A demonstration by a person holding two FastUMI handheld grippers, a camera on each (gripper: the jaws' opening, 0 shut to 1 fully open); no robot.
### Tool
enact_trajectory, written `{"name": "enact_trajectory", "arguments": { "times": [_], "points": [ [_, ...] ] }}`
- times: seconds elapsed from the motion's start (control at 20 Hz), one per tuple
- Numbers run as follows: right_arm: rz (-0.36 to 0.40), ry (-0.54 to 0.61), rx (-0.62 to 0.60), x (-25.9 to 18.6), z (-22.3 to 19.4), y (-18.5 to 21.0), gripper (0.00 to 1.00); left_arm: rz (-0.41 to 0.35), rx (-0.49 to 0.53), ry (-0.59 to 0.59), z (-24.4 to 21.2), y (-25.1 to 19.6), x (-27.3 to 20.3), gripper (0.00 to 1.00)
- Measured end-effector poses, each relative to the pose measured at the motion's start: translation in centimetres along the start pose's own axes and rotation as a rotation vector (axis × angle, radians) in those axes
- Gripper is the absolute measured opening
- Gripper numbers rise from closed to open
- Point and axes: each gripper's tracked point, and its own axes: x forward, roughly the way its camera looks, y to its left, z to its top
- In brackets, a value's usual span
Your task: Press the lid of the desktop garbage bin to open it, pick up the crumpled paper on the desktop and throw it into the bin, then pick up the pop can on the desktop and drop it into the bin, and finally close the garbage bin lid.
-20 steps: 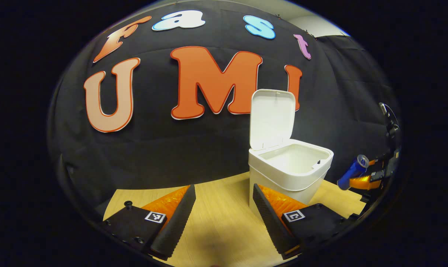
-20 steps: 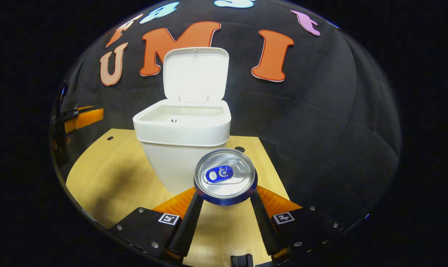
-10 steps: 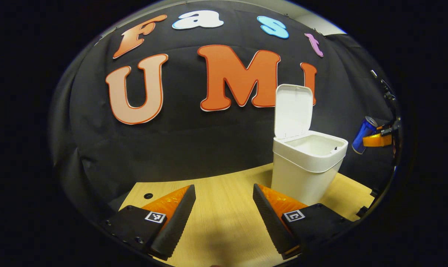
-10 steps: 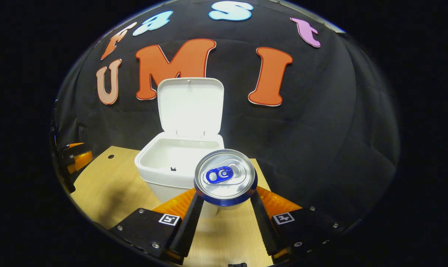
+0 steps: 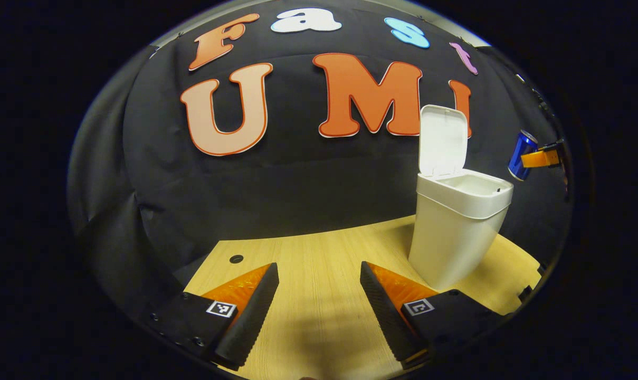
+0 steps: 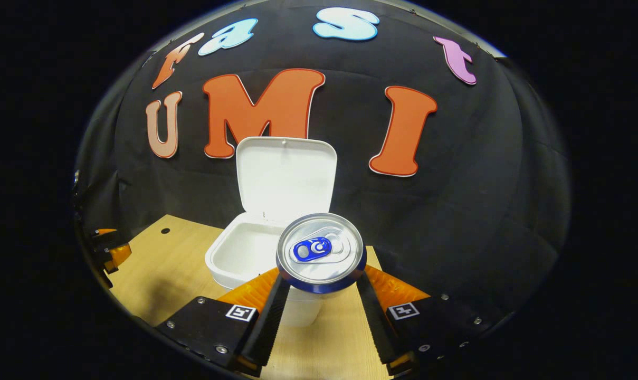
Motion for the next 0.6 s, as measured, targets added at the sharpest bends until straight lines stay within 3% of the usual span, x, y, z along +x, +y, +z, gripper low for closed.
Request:
{"name": "enact_trajectory", "arguments": {
  "times": [0.6],
  "points": [
    [0.087,0.011,-0.007,4.5,0.3,4.0,0.76,0.096,-0.027,0.022,-1.4,3.4,-1.8,0.99]
  ]
}}
